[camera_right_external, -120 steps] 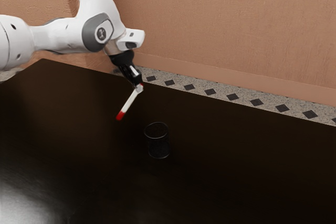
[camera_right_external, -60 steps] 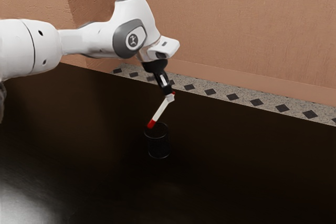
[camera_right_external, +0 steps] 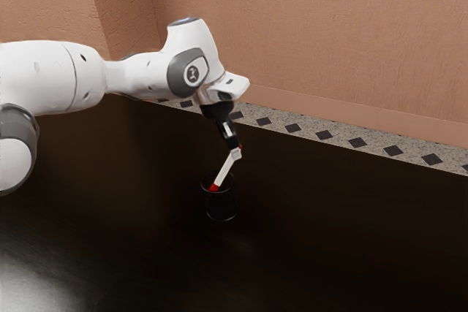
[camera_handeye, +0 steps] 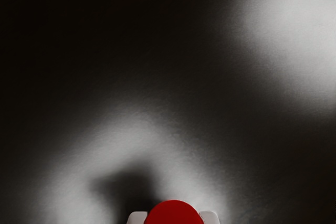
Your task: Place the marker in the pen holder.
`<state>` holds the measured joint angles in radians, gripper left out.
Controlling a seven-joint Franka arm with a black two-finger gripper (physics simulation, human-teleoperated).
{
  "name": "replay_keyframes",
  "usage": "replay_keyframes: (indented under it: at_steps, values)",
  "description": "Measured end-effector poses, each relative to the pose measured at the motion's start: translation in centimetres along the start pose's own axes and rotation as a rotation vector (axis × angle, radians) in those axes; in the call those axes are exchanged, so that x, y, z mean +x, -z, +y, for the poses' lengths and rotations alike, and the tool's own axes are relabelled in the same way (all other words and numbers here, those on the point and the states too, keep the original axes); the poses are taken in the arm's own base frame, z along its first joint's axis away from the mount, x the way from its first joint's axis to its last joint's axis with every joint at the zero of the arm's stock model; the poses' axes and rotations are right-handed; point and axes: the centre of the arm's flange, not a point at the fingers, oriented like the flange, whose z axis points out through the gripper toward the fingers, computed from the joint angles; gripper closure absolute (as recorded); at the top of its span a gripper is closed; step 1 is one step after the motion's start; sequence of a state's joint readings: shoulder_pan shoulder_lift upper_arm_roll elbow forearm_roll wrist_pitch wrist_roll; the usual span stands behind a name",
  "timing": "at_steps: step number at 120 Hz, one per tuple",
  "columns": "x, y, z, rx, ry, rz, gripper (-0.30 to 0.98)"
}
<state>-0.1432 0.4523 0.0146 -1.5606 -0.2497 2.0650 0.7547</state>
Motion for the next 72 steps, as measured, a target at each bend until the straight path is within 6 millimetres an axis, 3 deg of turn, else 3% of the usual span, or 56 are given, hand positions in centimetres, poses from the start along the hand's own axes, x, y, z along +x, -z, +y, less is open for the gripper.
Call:
replay_keyframes:
  at_steps: [12, 22, 29, 34, 40, 44, 61, 66, 72]
  values:
    - [-0.8, -1.8, -1.0, -0.050, 0.037, 0.008, 0.64]
    - [-1.5, -3.2, -1.6, -0.085, 0.063, 0.009, 0.47]
    - [-1.8, -3.4, -1.9, -0.096, 0.072, 0.013, 0.36]
    - [-1.8, -2.5, -1.7, -0.094, 0.068, 0.023, 0.29]
    - [-2.1, 0.6, -0.7, -0.082, 0.055, 0.040, 0.23]
    - [-2.6, 3.7, 0.4, -0.063, 0.035, 0.046, 0.20]
    - [-6.1, 19.4, 5.4, 0.087, -0.070, 0.028, 0.10]
    - [-7.2, 22.0, 6.4, 0.112, -0.081, 0.013, 0.08]
    - [-8.3, 23.5, 6.9, 0.123, -0.087, -0.012, 0.07]
